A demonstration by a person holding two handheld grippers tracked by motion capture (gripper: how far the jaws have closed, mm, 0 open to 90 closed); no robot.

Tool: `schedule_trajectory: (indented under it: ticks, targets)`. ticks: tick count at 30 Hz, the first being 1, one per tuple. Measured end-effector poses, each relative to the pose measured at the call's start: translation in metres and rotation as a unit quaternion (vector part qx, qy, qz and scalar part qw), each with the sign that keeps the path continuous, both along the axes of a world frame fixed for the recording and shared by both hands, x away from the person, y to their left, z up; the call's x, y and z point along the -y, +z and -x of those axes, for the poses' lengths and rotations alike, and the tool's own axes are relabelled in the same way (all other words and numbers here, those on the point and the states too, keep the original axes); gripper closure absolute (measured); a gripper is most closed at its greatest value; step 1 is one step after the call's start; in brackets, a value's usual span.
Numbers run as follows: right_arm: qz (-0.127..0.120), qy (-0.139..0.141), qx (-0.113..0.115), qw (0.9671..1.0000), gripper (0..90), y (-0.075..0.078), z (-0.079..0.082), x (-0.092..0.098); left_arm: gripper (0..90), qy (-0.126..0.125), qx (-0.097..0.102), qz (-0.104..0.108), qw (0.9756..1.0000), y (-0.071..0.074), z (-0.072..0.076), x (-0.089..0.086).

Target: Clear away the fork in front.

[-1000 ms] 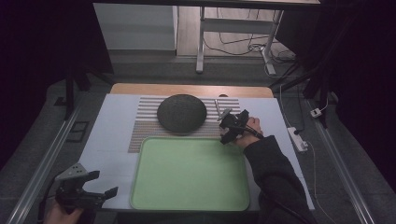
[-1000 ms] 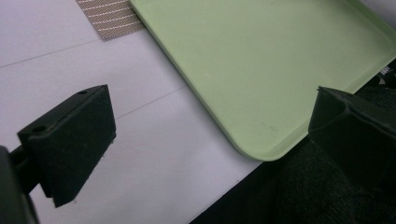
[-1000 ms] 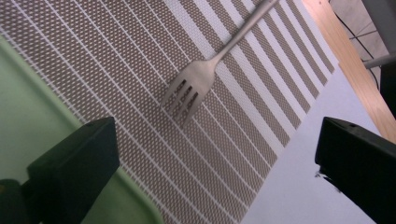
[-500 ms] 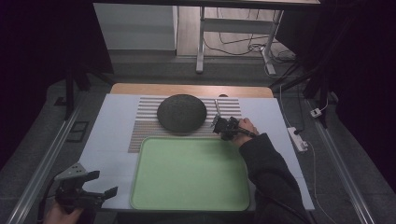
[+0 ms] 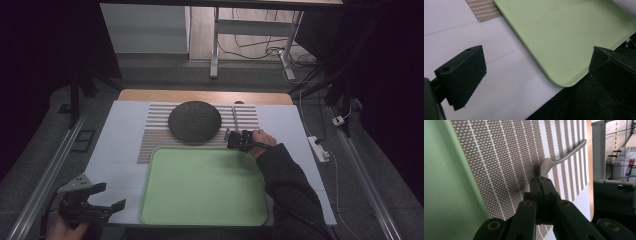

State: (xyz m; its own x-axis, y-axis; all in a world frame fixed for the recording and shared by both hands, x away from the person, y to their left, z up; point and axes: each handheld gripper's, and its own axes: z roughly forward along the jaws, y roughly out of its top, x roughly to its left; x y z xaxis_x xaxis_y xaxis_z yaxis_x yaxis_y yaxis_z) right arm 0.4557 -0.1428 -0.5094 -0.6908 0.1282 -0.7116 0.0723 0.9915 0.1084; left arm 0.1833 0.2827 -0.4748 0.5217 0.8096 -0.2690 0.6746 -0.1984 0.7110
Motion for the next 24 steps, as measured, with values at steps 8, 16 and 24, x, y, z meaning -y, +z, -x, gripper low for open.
schedule_trajectory:
  ticks: [8,16,24]
  targets:
    - [-0.058,-0.017,-0.009,0.9981,89.9,0.019,0.008,0.012,0.5,-0.014,-0.004,0.014,0.9998,0.000,-0.002,-0.001]
    - [-0.159,-0.032,-0.035,0.9862,89.9,0.041,0.026,0.030,0.3,-0.035,0.034,0.014,0.9987,0.002,-0.007,0.000]
    - [-0.268,-0.024,-0.075,0.9601,89.9,0.063,0.053,0.049,0.0,-0.042,0.066,0.015,0.9968,0.009,-0.018,0.007]
